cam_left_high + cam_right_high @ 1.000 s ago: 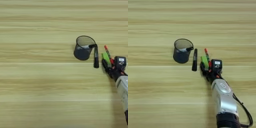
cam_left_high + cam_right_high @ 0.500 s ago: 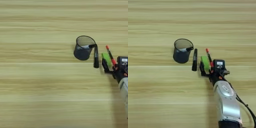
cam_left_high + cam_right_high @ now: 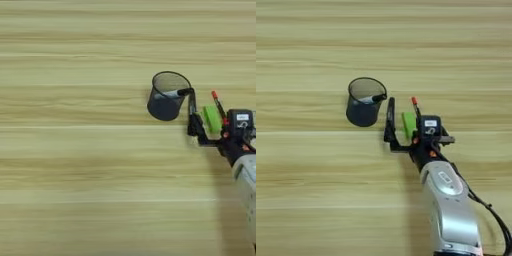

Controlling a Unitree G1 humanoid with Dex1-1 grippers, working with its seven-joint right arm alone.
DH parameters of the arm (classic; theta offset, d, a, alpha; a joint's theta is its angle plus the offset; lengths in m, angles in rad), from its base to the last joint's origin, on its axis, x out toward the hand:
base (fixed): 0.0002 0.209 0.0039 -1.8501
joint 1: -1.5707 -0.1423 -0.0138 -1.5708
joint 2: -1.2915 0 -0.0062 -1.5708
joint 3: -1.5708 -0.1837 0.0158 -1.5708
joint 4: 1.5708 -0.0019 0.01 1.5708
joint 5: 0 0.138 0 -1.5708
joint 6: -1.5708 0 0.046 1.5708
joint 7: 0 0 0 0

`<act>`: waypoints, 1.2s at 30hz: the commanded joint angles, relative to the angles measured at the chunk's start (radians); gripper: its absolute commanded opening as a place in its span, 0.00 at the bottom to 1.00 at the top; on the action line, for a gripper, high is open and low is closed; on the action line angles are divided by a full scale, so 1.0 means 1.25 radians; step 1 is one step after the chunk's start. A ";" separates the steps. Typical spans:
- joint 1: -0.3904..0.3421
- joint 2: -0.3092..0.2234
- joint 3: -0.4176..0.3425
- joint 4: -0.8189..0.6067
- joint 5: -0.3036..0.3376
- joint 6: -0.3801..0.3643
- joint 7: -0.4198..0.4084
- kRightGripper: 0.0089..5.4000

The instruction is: Move the objects on the table

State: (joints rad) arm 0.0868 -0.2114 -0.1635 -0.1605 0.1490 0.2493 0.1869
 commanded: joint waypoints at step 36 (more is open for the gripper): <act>-0.093 0.018 0.039 0.150 0.009 -0.029 0.048 1.00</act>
State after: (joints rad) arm 0.0216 -0.1811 -0.0989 0.0496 0.1471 0.2291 0.2500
